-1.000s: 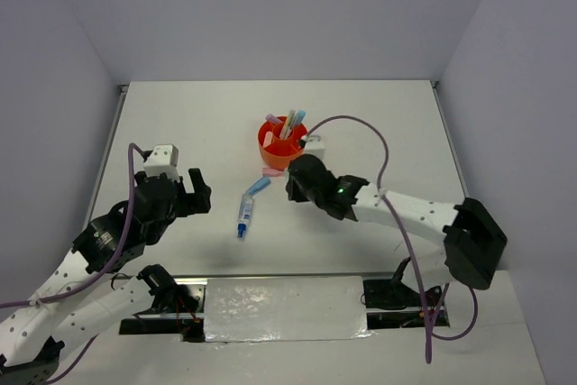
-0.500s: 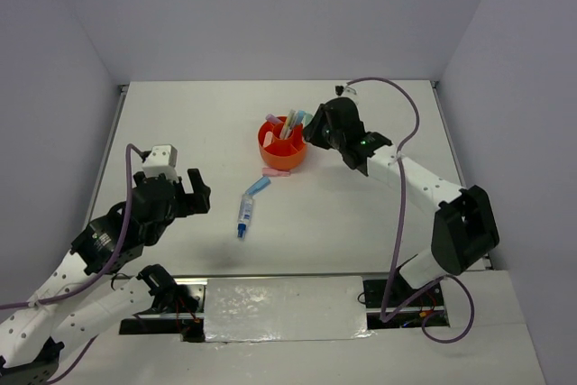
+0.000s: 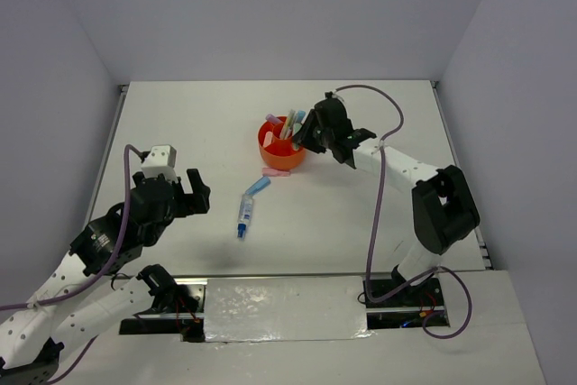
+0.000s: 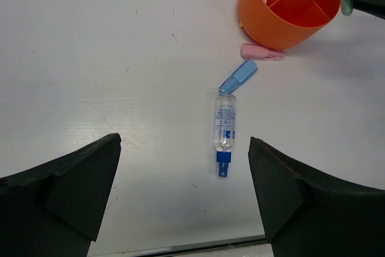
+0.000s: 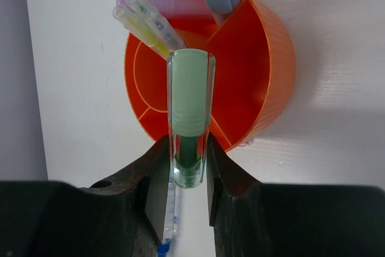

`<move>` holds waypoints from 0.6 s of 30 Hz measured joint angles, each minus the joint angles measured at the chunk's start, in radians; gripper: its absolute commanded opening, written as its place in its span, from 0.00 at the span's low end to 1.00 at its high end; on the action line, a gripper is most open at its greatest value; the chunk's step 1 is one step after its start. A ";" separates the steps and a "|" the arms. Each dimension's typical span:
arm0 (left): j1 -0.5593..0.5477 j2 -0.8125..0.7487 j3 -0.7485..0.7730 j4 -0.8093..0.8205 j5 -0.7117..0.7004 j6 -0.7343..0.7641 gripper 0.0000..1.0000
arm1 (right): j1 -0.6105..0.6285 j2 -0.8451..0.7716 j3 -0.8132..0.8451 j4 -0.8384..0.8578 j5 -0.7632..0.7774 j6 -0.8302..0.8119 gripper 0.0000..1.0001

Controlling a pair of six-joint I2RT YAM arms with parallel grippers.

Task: Sort the stationery into containers
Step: Place the stationery in the storage box.

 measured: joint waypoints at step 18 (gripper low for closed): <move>0.000 0.000 0.000 0.000 0.003 0.001 0.99 | -0.029 0.056 -0.008 0.030 -0.038 0.028 0.32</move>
